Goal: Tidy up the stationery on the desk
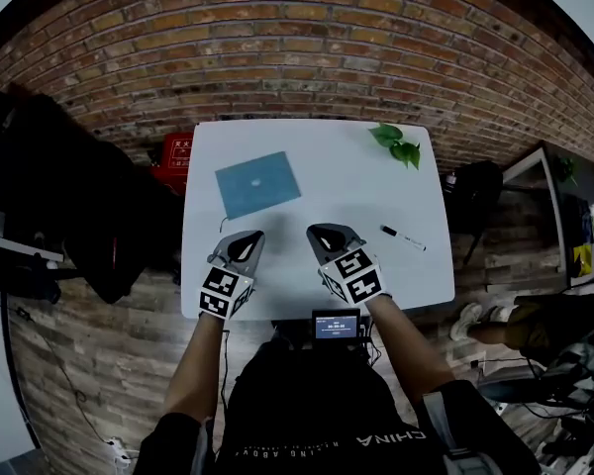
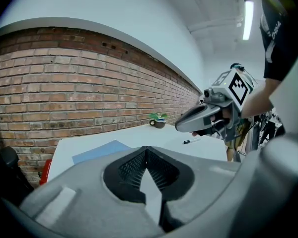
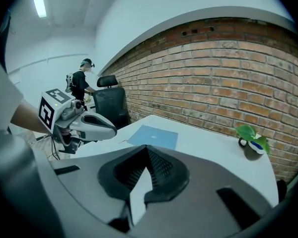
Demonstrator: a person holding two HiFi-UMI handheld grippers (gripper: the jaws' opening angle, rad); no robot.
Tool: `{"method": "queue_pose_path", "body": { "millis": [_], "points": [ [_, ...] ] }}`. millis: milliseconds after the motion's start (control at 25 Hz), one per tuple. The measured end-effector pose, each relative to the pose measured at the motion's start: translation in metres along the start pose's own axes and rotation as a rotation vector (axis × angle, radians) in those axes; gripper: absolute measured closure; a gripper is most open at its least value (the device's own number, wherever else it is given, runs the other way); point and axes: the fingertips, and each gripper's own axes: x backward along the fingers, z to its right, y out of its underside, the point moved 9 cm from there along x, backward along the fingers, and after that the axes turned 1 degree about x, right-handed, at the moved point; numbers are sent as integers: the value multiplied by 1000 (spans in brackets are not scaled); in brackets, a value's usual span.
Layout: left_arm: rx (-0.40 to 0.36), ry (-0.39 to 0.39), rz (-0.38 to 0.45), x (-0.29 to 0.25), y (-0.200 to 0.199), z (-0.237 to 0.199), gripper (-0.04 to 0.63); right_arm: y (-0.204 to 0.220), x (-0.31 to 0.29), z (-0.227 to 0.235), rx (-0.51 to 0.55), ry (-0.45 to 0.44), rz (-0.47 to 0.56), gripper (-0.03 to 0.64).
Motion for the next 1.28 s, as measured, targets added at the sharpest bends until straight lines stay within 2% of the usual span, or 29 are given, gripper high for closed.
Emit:
{"method": "queue_pose_path", "body": {
  "millis": [240, 480, 1280],
  "points": [
    [-3, 41, -1, -17, -4, -5, 591, -1, -1, 12, -19, 34, -12, 607],
    [1, 44, -4, -31, -8, 1, 589, 1, -3, 26, -20, 28, -16, 607],
    [5, -47, -32, -49, -29, 13, 589, 3, -3, 62, 1, -84, -3, 607]
  ]
}}
